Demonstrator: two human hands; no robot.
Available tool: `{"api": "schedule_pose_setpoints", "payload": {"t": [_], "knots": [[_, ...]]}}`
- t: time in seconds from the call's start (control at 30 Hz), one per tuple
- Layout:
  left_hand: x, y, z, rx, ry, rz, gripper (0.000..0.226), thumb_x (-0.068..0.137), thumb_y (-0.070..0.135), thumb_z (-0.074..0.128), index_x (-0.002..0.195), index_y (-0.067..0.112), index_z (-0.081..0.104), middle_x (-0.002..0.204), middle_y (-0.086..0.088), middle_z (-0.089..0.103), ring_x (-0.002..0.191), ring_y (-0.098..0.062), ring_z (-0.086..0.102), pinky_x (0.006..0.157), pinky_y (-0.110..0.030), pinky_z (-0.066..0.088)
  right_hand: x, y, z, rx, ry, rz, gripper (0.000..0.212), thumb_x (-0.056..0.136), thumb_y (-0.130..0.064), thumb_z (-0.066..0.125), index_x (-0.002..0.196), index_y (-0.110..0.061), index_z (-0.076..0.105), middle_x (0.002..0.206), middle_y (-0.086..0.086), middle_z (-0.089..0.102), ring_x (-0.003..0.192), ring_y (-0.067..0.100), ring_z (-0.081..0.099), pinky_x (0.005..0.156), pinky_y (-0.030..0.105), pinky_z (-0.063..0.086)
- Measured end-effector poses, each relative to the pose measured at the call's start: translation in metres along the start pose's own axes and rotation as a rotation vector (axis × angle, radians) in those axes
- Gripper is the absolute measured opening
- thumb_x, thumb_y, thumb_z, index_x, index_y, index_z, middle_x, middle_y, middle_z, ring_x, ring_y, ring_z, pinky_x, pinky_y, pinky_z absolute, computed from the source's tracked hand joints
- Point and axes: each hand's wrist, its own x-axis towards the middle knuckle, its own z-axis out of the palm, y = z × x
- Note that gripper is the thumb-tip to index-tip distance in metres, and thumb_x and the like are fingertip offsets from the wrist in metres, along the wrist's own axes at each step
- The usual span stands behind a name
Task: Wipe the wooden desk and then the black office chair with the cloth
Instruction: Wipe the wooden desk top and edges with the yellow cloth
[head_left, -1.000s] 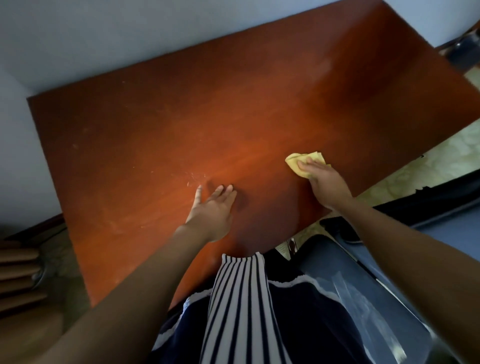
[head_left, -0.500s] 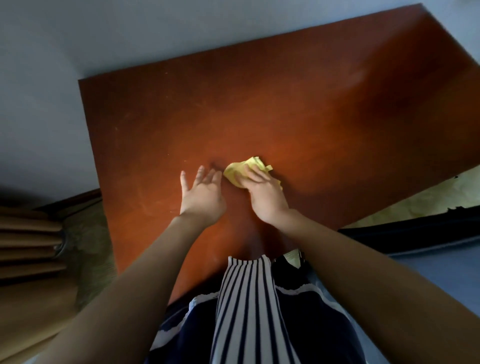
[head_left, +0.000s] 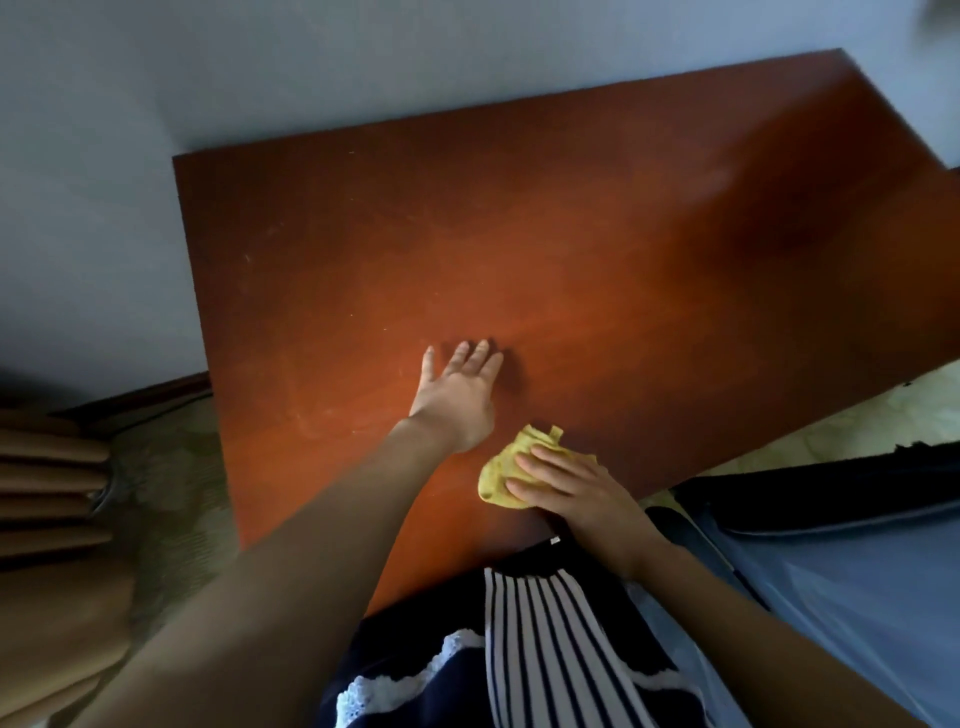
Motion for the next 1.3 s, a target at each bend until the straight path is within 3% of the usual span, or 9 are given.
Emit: {"api": "schedule_pose_setpoints", "payload": {"t": [0.13,0.23,0.3,0.5,0.7,0.9,1.0,1.17,1.3], "knots": [[0.011,0.004,-0.002,-0.061,0.078,-0.036,0.056,0.097,0.019,0.035,0.150,0.016,0.017,0.157,-0.003,0.018,0.145,-0.020,0.009,0.113,-0.052,-0.010,-0.011,0.053,-0.014,0.020,-0.056,-0.012,0.063,0.084,-0.006,0.052,0.139,-0.034,0.043,0.151,-0.008,0.031,0.141,0.018,0.018,0.101,0.046,0.036],[0.024,0.002,-0.013,-0.077,0.190,-0.092,0.046,0.095,0.018,0.035,0.141,0.019,0.038,0.134,-0.005,0.052,0.129,-0.021,0.041,0.114,-0.050,-0.008,0.001,0.096,-0.035,0.009,0.006,-0.072,0.066,0.078,0.008,0.056,0.134,-0.027,0.052,0.145,-0.004,0.042,0.137,0.023,0.030,0.095,0.049,0.044],[0.034,0.003,-0.022,-0.088,0.232,-0.148,0.041,0.095,0.017,0.034,0.134,0.022,0.046,0.124,-0.003,0.060,0.119,-0.021,0.051,0.115,-0.047,-0.003,0.019,0.129,-0.049,0.030,-0.007,-0.086,0.078,0.071,0.023,0.056,0.132,-0.026,0.054,0.144,-0.007,0.040,0.137,0.021,0.030,0.097,0.051,0.044],[0.047,0.016,-0.021,-0.134,0.336,-0.359,0.044,0.095,0.020,0.036,0.138,0.022,0.042,0.143,0.002,0.044,0.134,-0.018,0.034,0.116,-0.042,0.003,0.102,0.207,-0.089,-0.001,-0.040,-0.239,0.063,0.081,0.016,0.056,0.130,-0.025,0.057,0.142,-0.003,0.047,0.137,0.017,0.032,0.102,0.049,0.042],[0.043,0.037,-0.004,-0.156,0.261,-0.558,0.054,0.096,0.023,0.036,0.148,0.020,0.024,0.158,0.002,0.017,0.145,-0.014,0.011,0.115,-0.042,-0.004,0.209,0.227,-0.106,0.046,-0.032,-0.269,0.054,0.090,0.011,0.048,0.134,-0.020,0.053,0.144,0.003,0.045,0.139,0.020,0.032,0.110,0.048,0.033],[0.045,0.044,-0.002,-0.299,0.176,-0.600,0.070,0.090,0.014,0.040,0.151,0.019,0.006,0.160,0.002,0.004,0.146,-0.013,-0.001,0.115,-0.042,-0.008,0.298,0.191,-0.104,0.077,0.095,0.013,0.059,0.092,0.010,0.038,0.141,-0.023,0.043,0.153,0.003,0.031,0.144,0.021,0.019,0.116,0.042,0.022],[0.043,0.040,-0.004,-0.371,0.160,-0.618,0.075,0.087,0.012,0.041,0.151,0.017,0.003,0.159,-0.001,0.011,0.146,-0.011,0.003,0.115,-0.041,-0.008,0.307,0.154,-0.092,0.122,0.162,0.195,0.061,0.092,0.008,0.034,0.143,-0.024,0.040,0.155,0.004,0.027,0.145,0.023,0.015,0.116,0.041,0.019],[0.045,0.027,-0.017,-0.355,0.265,-0.649,0.057,0.088,0.017,0.042,0.143,0.016,0.025,0.126,-0.009,0.060,0.121,-0.023,0.051,0.115,-0.031,-0.002,0.264,0.135,-0.075,0.047,0.083,-0.117,0.063,0.091,0.008,0.036,0.144,-0.027,0.038,0.155,0.001,0.027,0.145,0.021,0.015,0.115,0.042,0.021],[0.051,0.014,-0.029,-0.277,0.418,-0.642,0.038,0.092,0.014,0.037,0.128,0.018,0.049,0.104,-0.005,0.070,0.102,-0.025,0.062,0.108,-0.030,0.024,0.219,0.146,-0.069,0.056,0.049,-0.340,0.060,0.087,0.009,0.043,0.137,-0.024,0.049,0.149,0.001,0.038,0.142,0.023,0.025,0.110,0.044,0.026]]}}
